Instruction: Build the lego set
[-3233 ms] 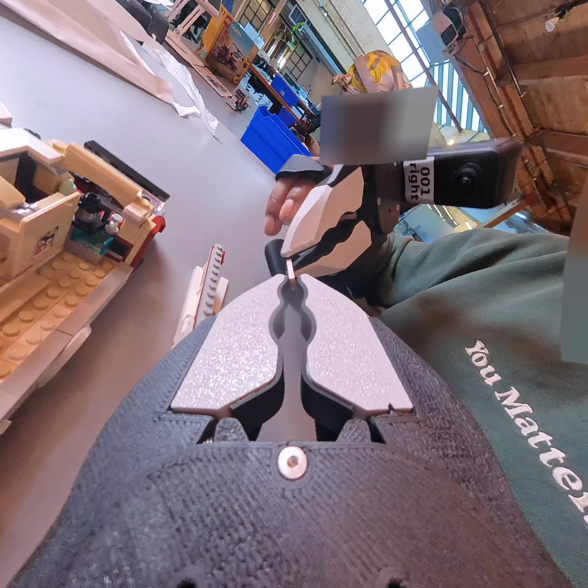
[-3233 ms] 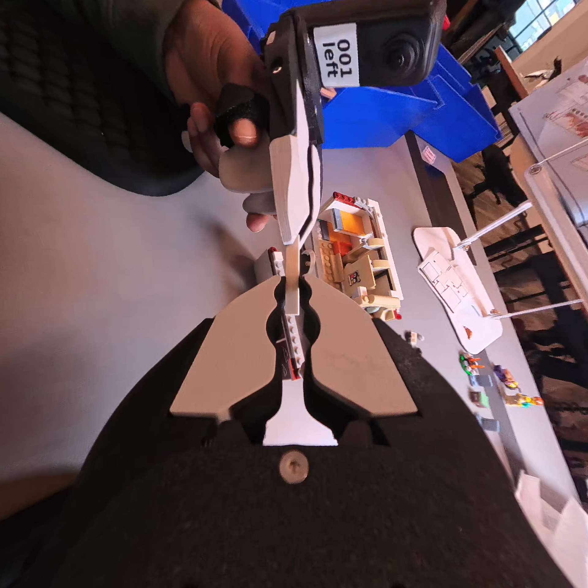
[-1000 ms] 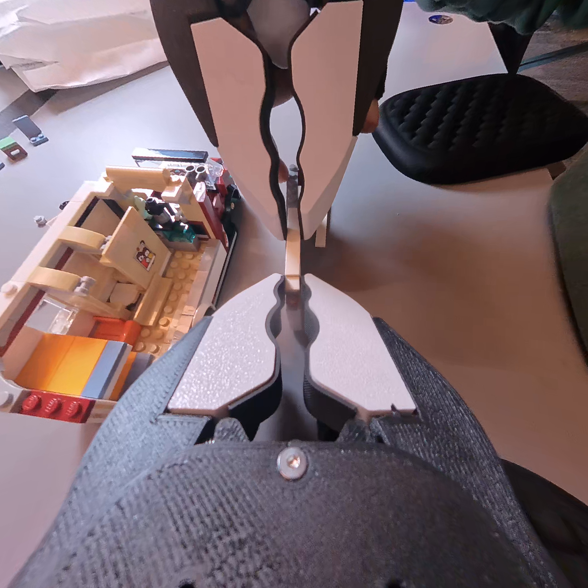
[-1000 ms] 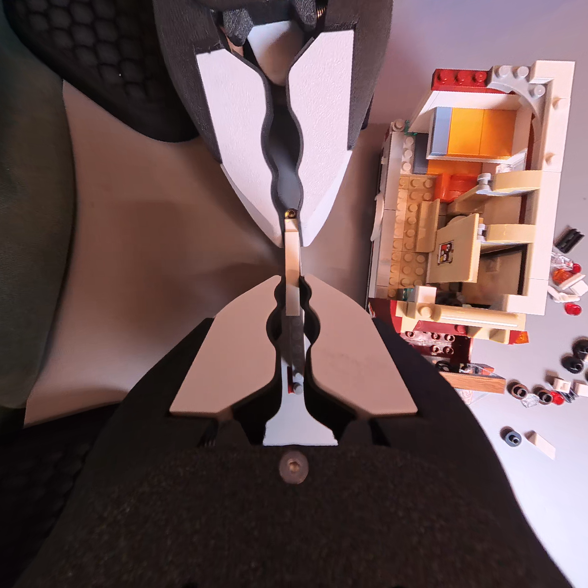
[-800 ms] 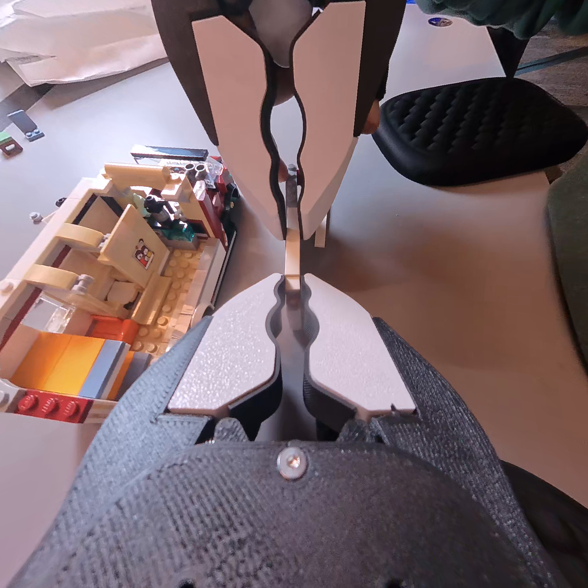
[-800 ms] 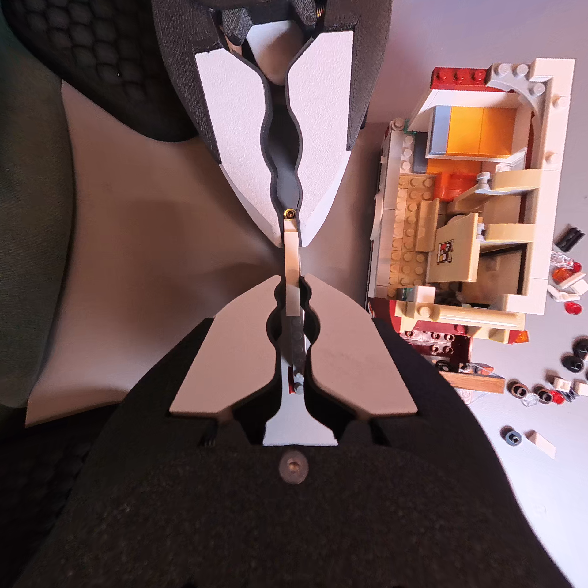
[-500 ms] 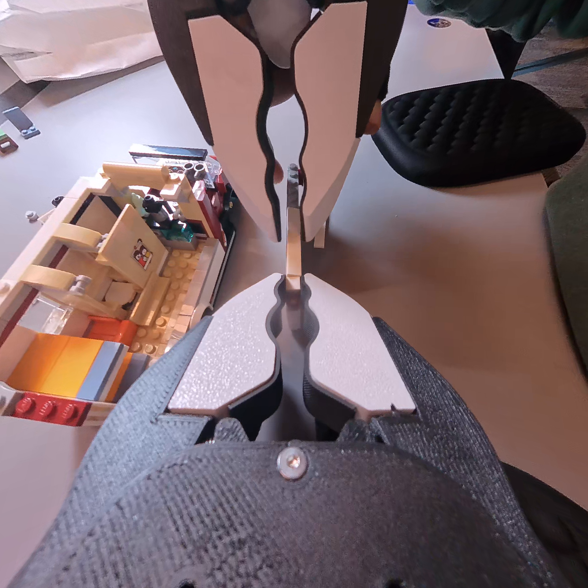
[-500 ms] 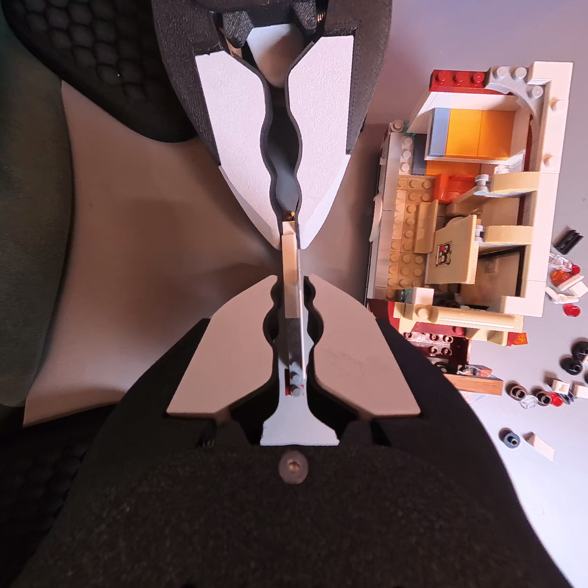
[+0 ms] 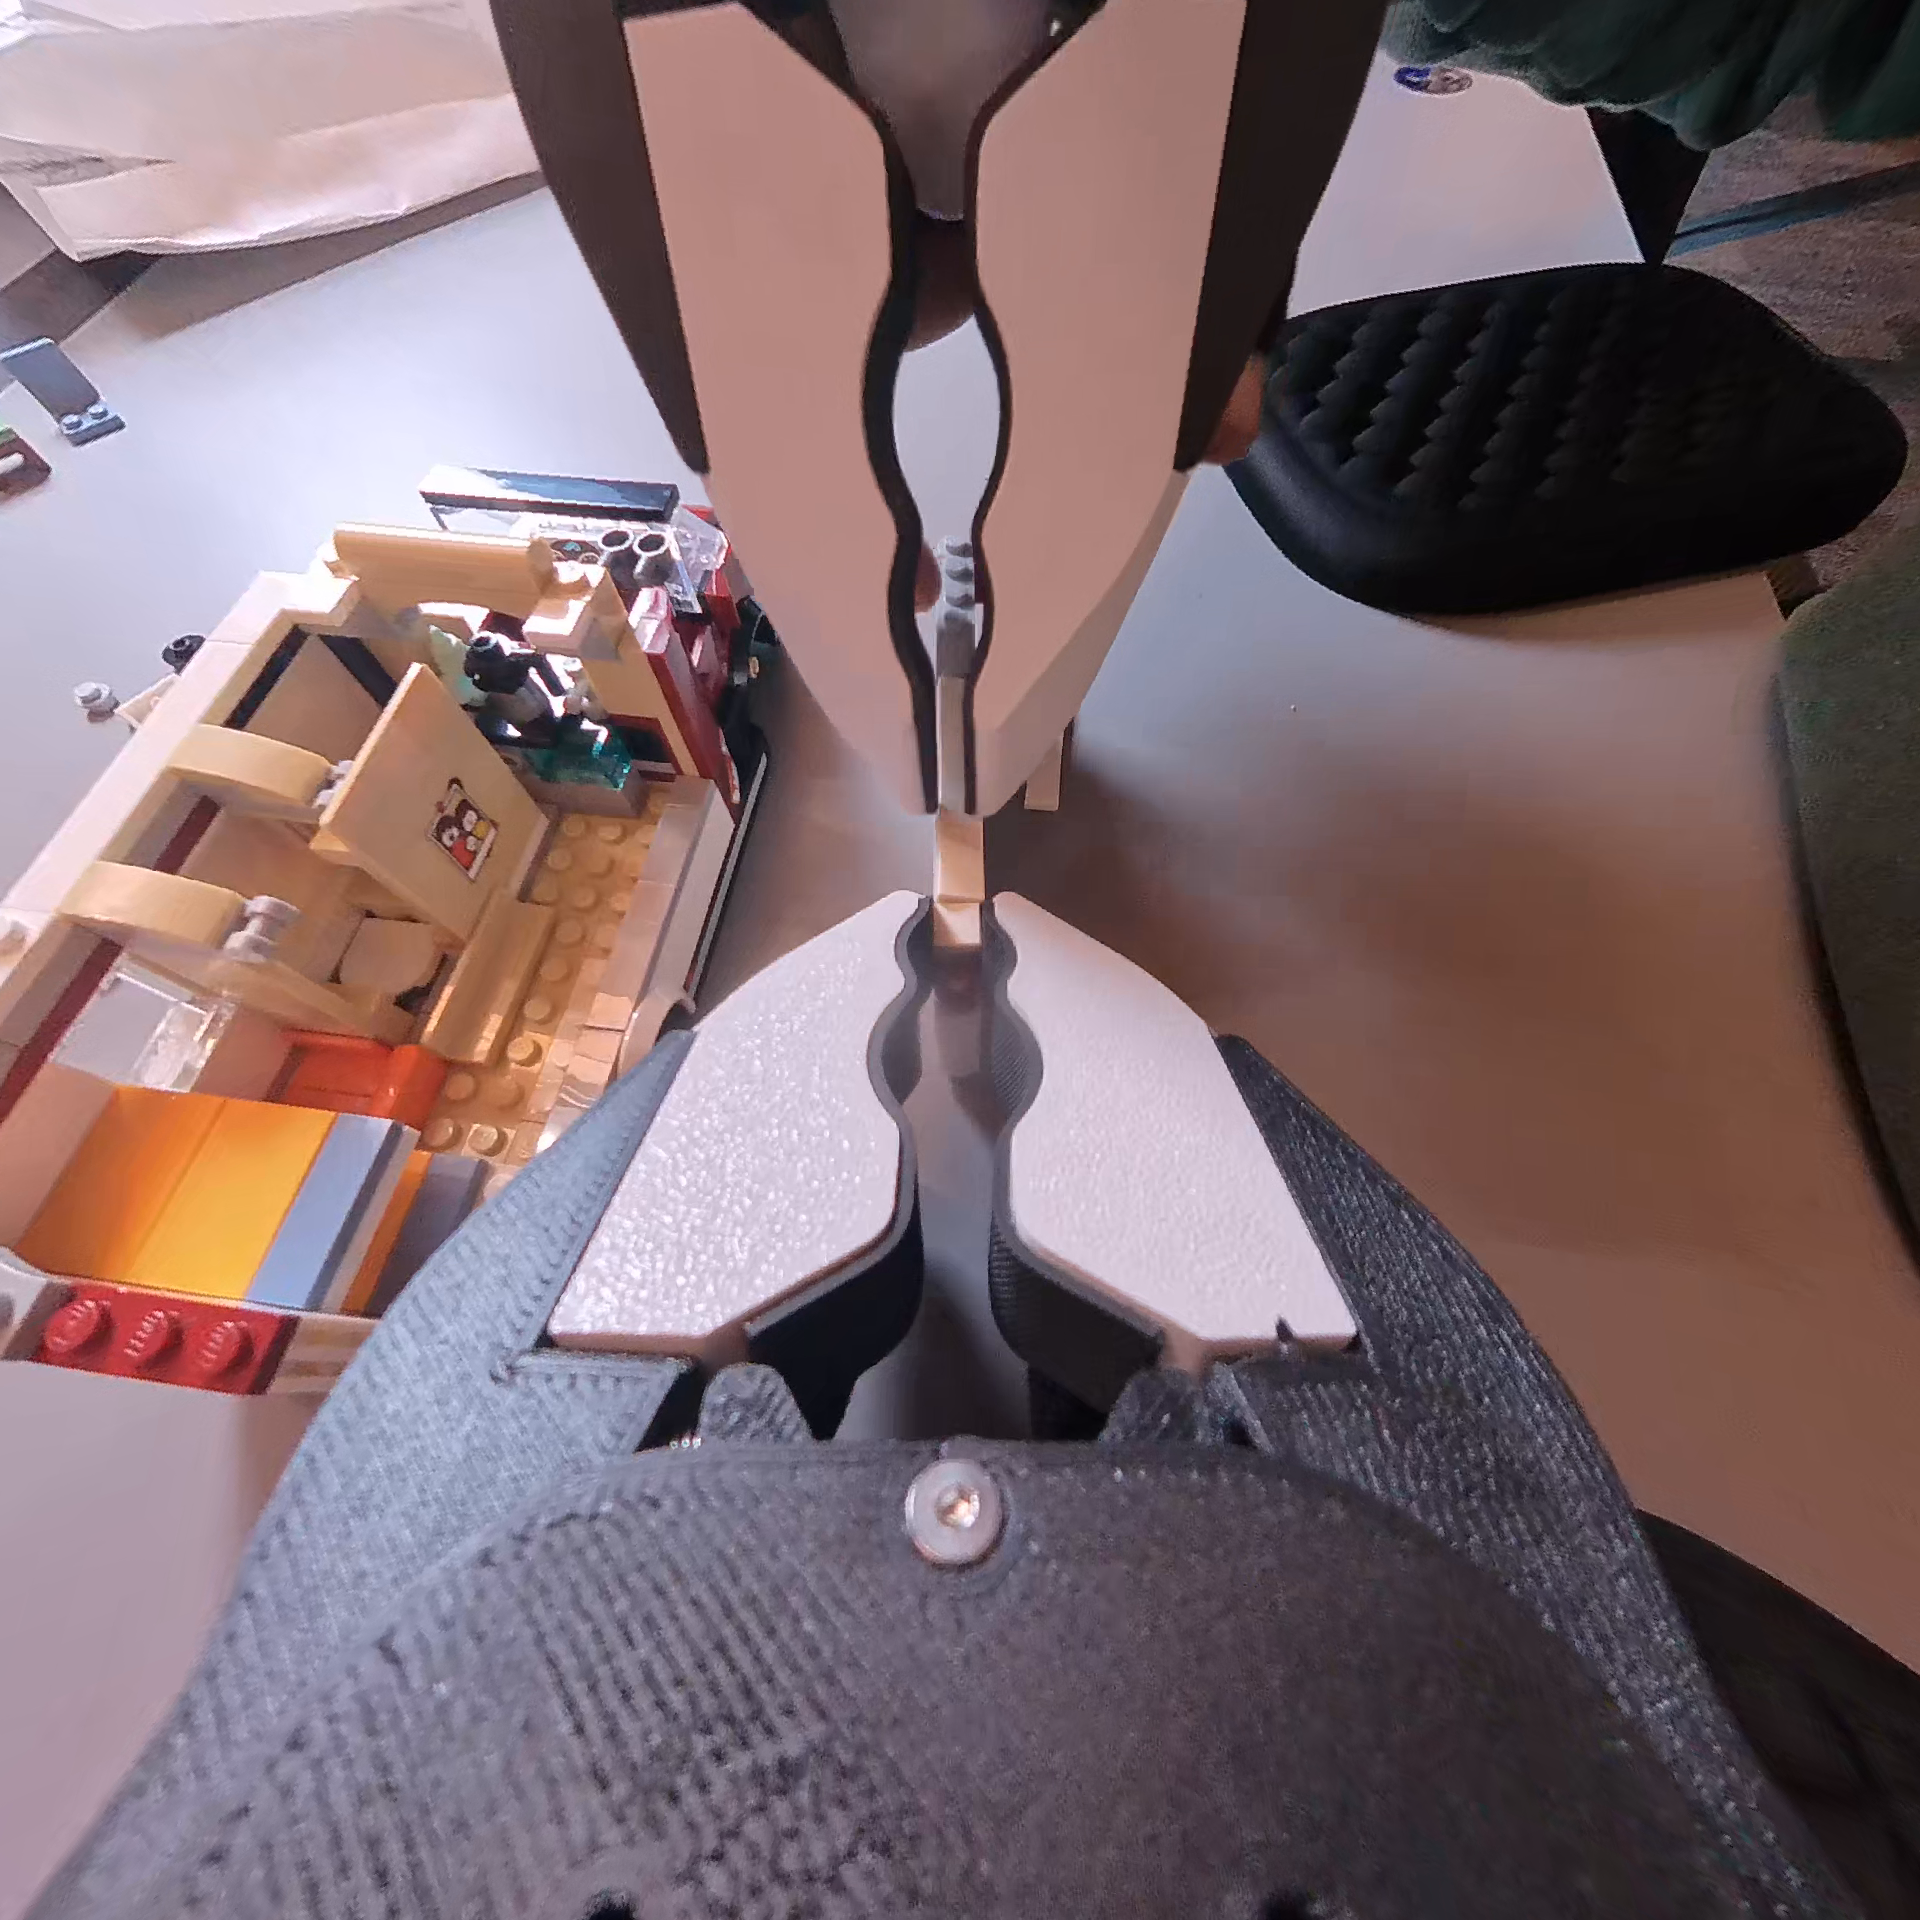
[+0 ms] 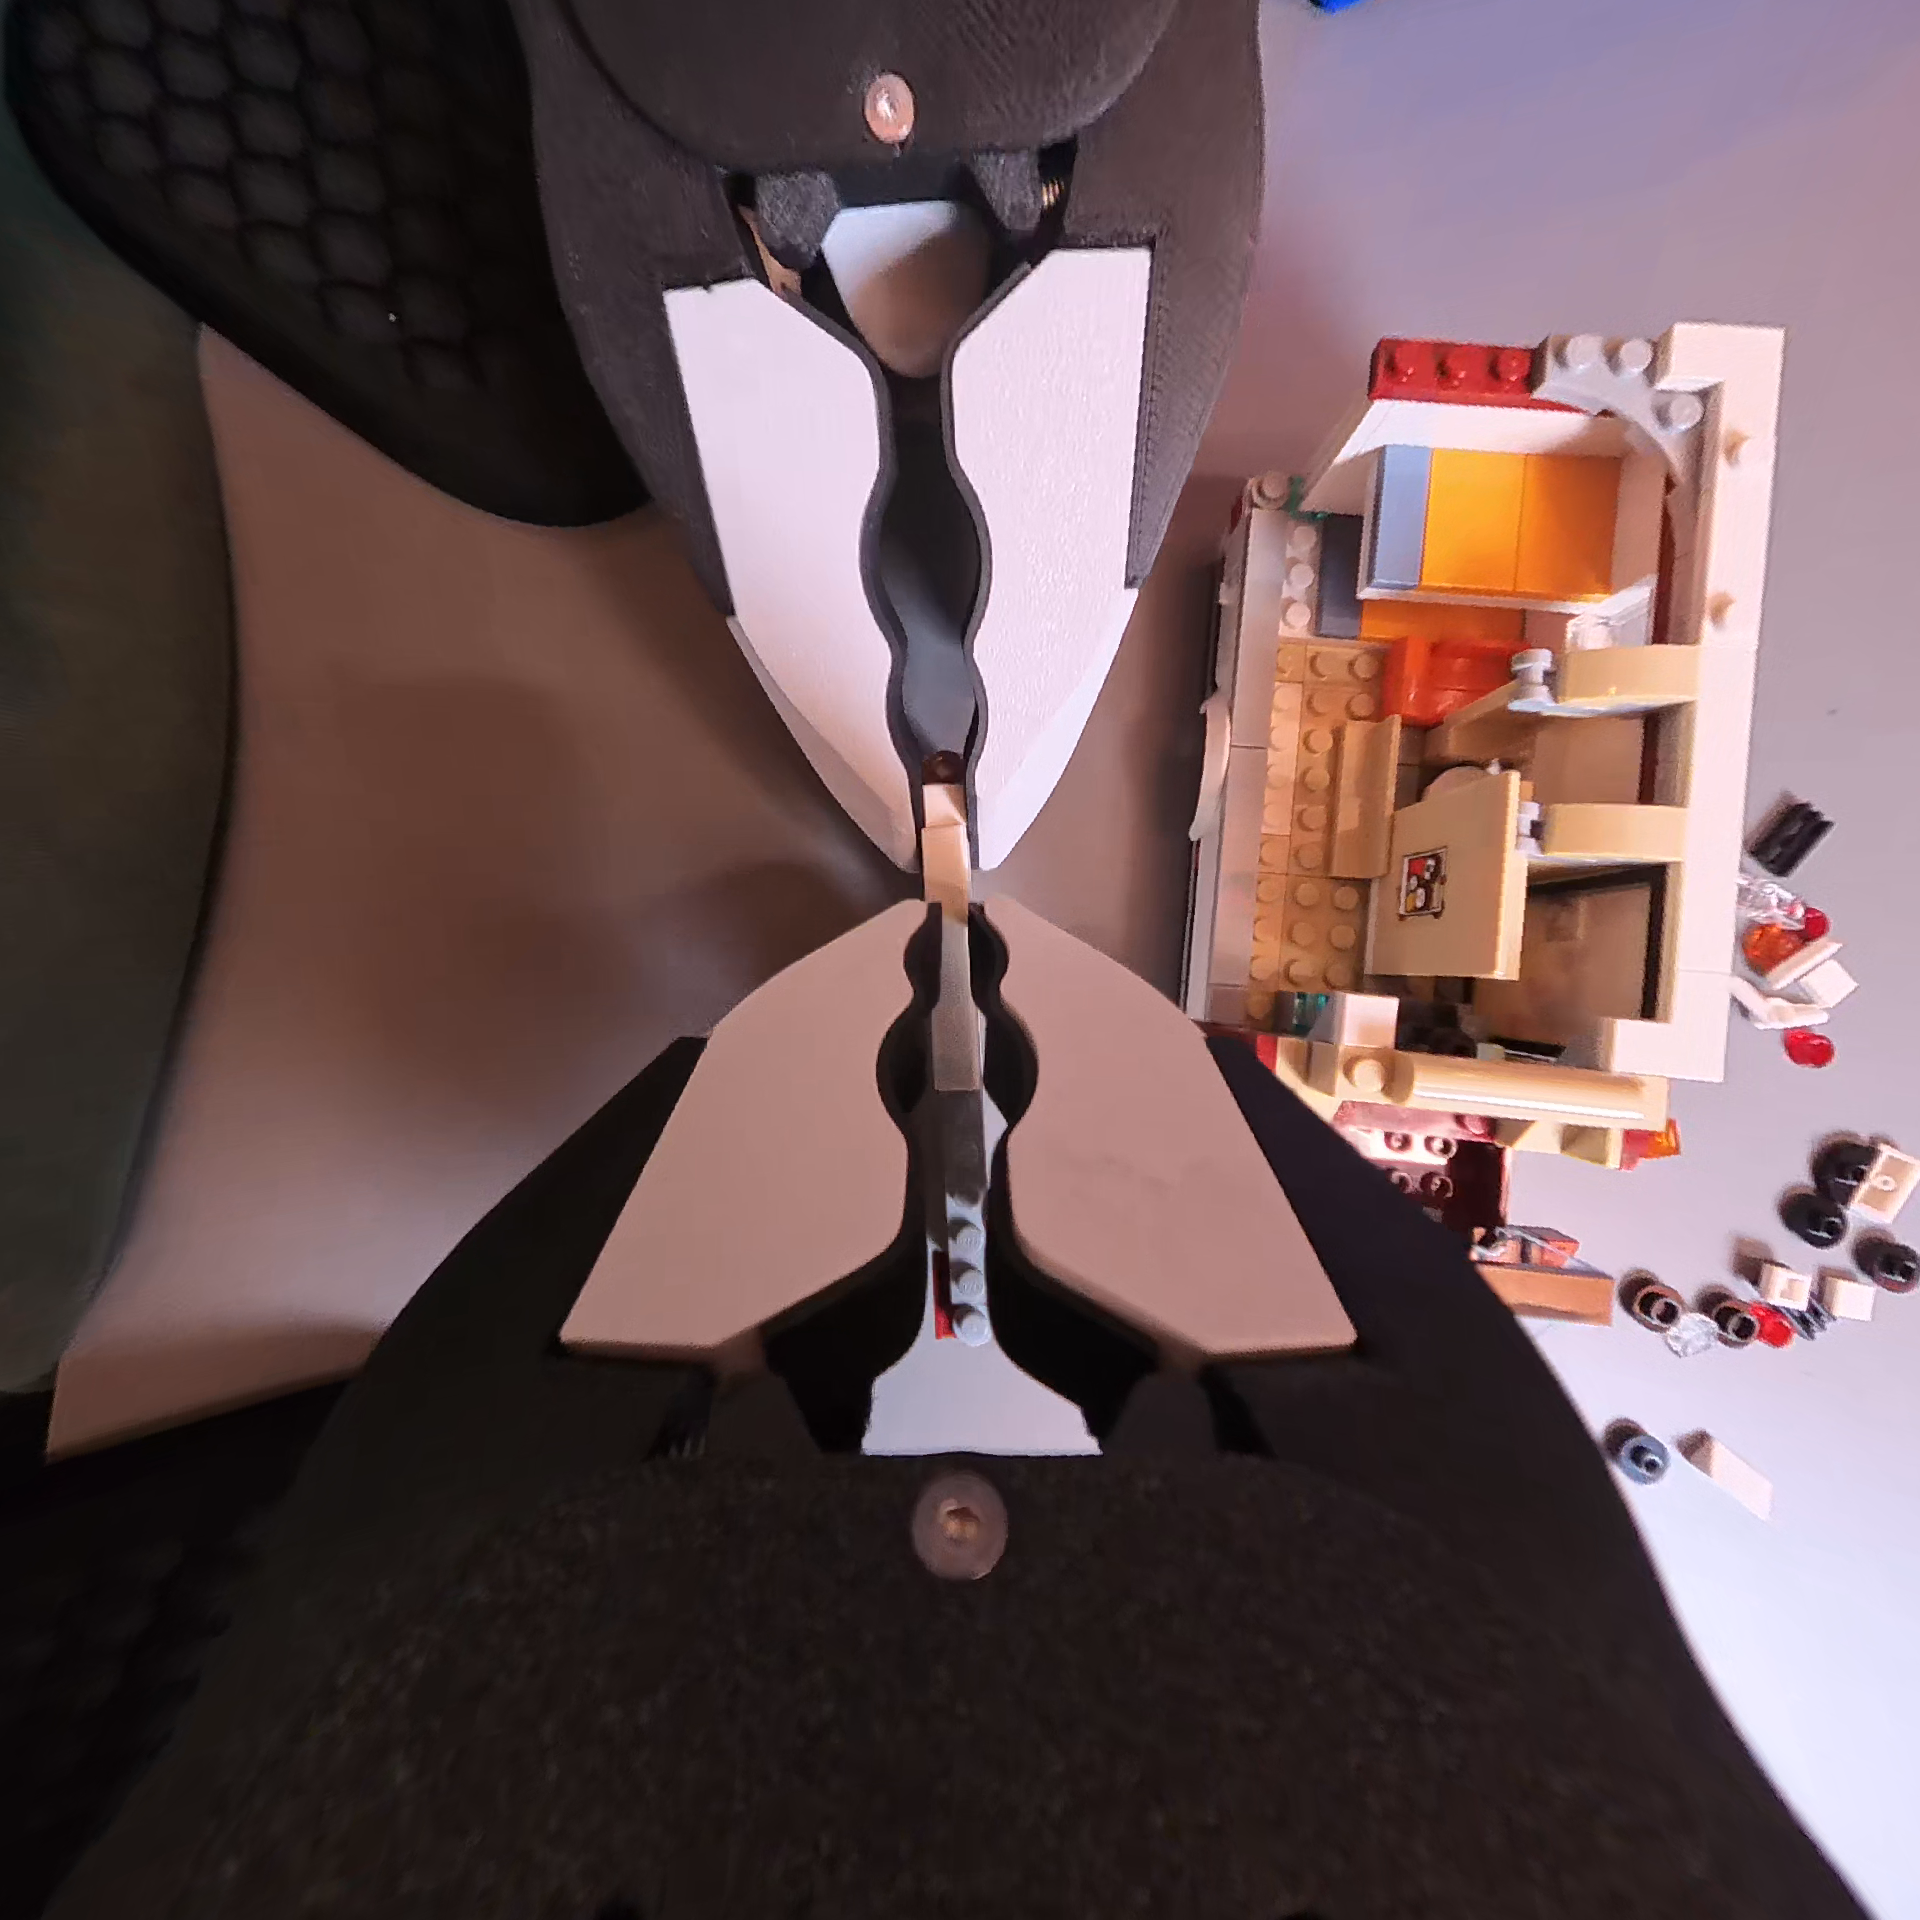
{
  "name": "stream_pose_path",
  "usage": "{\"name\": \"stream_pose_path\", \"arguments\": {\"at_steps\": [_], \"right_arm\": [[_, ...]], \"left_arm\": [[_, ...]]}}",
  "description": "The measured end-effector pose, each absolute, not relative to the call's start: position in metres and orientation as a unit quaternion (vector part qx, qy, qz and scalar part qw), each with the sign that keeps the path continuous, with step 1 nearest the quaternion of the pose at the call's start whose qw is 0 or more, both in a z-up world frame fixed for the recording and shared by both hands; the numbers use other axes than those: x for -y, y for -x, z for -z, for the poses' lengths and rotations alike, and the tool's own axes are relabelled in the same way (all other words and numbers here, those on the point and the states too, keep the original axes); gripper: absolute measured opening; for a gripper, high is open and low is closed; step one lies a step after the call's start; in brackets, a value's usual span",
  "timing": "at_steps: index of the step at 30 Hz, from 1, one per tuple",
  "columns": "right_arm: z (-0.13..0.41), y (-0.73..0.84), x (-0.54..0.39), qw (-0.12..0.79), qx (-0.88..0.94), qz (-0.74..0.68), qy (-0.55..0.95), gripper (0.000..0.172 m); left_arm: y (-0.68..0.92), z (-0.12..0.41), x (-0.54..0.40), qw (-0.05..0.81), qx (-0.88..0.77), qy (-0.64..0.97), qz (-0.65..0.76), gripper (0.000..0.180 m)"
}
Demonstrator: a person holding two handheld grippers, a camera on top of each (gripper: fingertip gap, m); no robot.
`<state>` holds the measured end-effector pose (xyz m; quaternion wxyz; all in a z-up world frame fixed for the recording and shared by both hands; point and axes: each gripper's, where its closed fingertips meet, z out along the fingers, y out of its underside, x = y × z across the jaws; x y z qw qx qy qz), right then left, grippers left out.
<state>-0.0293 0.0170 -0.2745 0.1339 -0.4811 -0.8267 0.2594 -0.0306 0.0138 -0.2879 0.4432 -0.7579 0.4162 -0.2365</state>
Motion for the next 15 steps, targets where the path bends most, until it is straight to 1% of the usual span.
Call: {"name": "stream_pose_path", "arguments": {"at_steps": [7,15], "right_arm": [[0.2768,0.0294,-0.0161,0.105,0.816,-0.271,0.499,0.005],[0.2786,0.0283,-0.0145,0.014,0.799,-0.289,0.527,0.005]], "left_arm": [[0.0305,0.2878,-0.0137,0.443,-0.414,0.758,0.239,0.008],[0.0299,0.2877,-0.0132,0.447,-0.42,0.755,0.231,0.008]]}}
